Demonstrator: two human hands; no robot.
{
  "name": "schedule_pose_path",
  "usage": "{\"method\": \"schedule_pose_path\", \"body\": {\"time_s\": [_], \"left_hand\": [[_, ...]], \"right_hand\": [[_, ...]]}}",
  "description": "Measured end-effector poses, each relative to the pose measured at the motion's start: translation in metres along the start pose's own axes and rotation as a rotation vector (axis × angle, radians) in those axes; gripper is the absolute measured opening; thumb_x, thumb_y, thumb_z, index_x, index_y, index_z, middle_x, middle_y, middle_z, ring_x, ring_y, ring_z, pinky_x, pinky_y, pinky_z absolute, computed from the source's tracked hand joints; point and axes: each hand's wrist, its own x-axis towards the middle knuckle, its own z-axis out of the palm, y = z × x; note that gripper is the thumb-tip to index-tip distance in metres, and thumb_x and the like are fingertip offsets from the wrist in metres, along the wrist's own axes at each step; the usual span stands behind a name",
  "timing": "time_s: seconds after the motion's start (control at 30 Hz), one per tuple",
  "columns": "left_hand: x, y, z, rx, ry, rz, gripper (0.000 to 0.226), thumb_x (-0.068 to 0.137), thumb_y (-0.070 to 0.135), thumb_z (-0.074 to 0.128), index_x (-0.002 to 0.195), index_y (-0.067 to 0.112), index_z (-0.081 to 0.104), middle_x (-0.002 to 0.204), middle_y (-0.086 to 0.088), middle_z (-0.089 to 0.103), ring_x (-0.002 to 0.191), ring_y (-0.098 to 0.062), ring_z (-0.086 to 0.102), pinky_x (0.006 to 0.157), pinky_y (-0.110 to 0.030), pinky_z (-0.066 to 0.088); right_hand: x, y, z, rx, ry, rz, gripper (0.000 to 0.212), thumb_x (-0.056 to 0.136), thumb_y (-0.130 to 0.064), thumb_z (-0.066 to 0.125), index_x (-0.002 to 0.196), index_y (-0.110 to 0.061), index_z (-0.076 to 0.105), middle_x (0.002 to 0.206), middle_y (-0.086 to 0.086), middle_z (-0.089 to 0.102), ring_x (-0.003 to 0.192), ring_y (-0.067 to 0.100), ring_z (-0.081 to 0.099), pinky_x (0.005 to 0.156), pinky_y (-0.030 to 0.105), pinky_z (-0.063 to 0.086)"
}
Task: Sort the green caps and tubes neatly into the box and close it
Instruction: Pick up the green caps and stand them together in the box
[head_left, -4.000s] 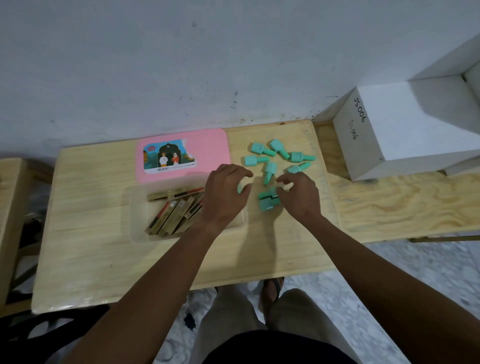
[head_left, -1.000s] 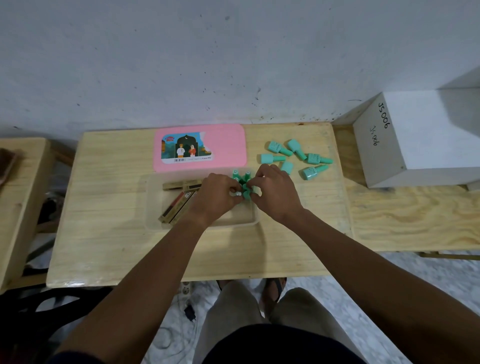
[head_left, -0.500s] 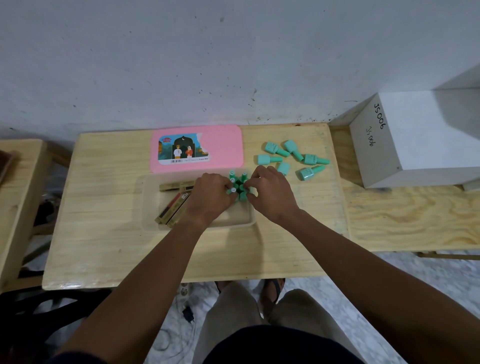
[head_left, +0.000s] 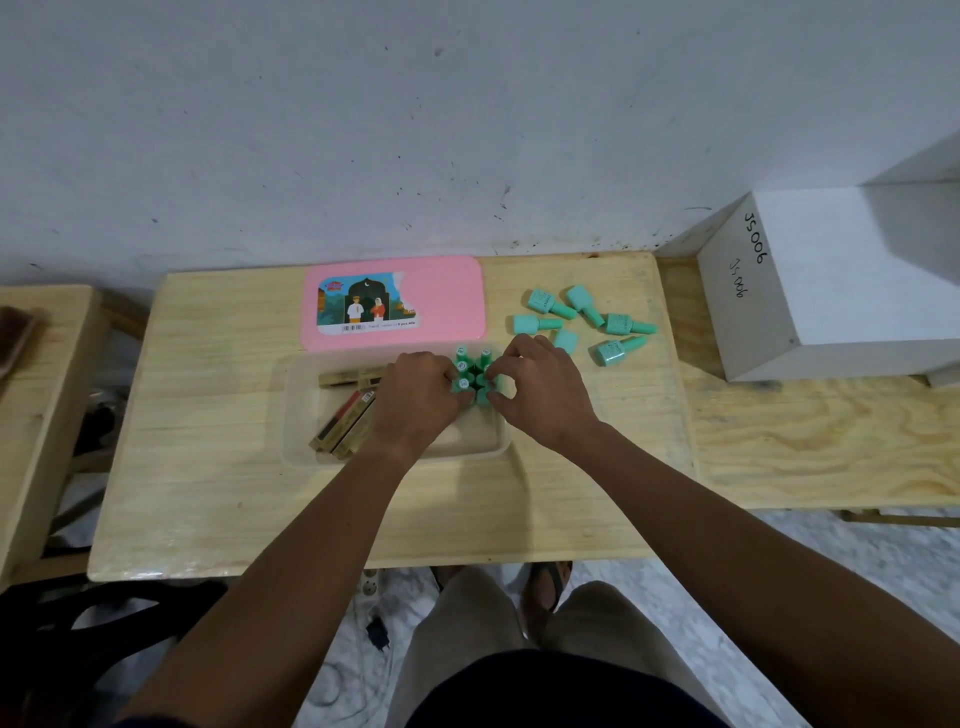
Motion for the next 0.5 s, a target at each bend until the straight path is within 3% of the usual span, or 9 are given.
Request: {"method": "schedule_pose_path", "body": {"time_s": [0.1,0.27,0.5], "left_hand": [[-0.002,0.005,-0.009,0.064,0.029,0.025,0.029,0.070,0.038,0.074,0.092,0.019,0.077,0.085,-0.003,0.075,0.080,-0.026,0.067,0.072,-0.036,0.054],[0.006,0.045,-0.010,-0.001,0.108,0.129,0.026,0.078,0.034,0.072,0.101,0.022,0.075,0.100,0.001,0.073,0.087,-0.021,0.068,0.077,-0.035,0.053],[0.043,0.111,0.041,0.008,-0.064,0.144,0.030,0.086,0.032,0.066,0.111,0.017,0.071,0.109,-0.006,0.071,0.104,-0.027,0.061,0.085,-0.037,0.047]], "right_hand": [[-0.004,0.011,-0.008,0.093,0.074,0.041,0.023,0.079,-0.037,0.070,0.095,-0.021,0.073,0.088,0.000,0.060,0.086,0.021,0.057,0.071,0.035,0.046],[-0.007,0.060,-0.021,0.129,0.151,0.336,0.019,0.083,-0.027,0.066,0.100,-0.021,0.073,0.101,0.003,0.065,0.096,0.024,0.060,0.075,0.036,0.052],[-0.011,0.126,-0.032,-0.029,0.036,0.459,0.035,0.080,-0.016,0.063,0.113,-0.025,0.068,0.108,0.007,0.060,0.097,0.031,0.060,0.078,0.038,0.051]]}}
